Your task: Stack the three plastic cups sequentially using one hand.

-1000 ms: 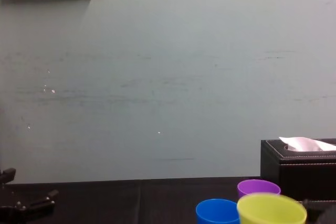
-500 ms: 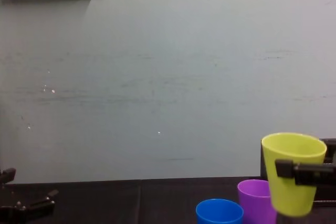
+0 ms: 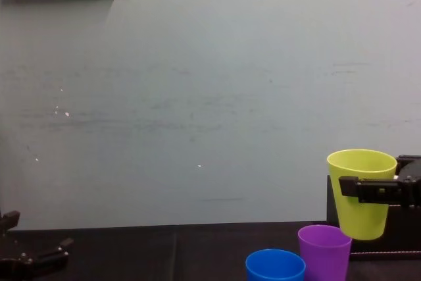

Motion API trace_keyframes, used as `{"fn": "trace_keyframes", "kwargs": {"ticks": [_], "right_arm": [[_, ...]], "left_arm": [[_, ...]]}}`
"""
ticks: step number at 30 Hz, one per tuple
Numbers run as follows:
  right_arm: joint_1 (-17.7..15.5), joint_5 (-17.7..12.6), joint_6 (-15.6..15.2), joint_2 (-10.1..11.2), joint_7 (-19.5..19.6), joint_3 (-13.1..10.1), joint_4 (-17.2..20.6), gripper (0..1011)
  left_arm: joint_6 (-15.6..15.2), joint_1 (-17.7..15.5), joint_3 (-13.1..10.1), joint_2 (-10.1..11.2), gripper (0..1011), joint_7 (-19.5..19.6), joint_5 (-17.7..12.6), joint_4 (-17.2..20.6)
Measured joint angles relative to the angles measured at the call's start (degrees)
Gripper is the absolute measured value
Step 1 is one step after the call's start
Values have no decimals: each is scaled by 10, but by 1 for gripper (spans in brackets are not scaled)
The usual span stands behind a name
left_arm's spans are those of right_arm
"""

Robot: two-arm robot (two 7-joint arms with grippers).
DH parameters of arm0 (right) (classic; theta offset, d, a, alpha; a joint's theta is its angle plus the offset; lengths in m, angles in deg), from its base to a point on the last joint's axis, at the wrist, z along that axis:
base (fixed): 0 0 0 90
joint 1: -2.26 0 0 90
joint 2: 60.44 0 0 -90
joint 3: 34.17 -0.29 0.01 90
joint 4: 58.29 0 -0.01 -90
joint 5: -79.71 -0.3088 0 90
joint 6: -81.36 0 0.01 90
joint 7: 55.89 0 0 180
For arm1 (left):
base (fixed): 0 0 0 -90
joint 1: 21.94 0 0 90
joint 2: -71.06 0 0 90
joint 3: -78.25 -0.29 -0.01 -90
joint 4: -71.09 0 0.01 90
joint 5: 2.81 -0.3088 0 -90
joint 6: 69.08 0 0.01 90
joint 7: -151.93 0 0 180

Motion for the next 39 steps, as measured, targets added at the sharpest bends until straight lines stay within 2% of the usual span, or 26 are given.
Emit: {"fn": "trace_keyframes", "kwargs": {"ticks": [15,39], "right_arm": [[47,5,-11,-28,-5,19,-58,738],[78,11,-17,-48,-11,37,-94,738]], "left_arm": [[0,0,0,0,1010,0,0,0],[0,0,0,0,1010,0,0,0]]}}
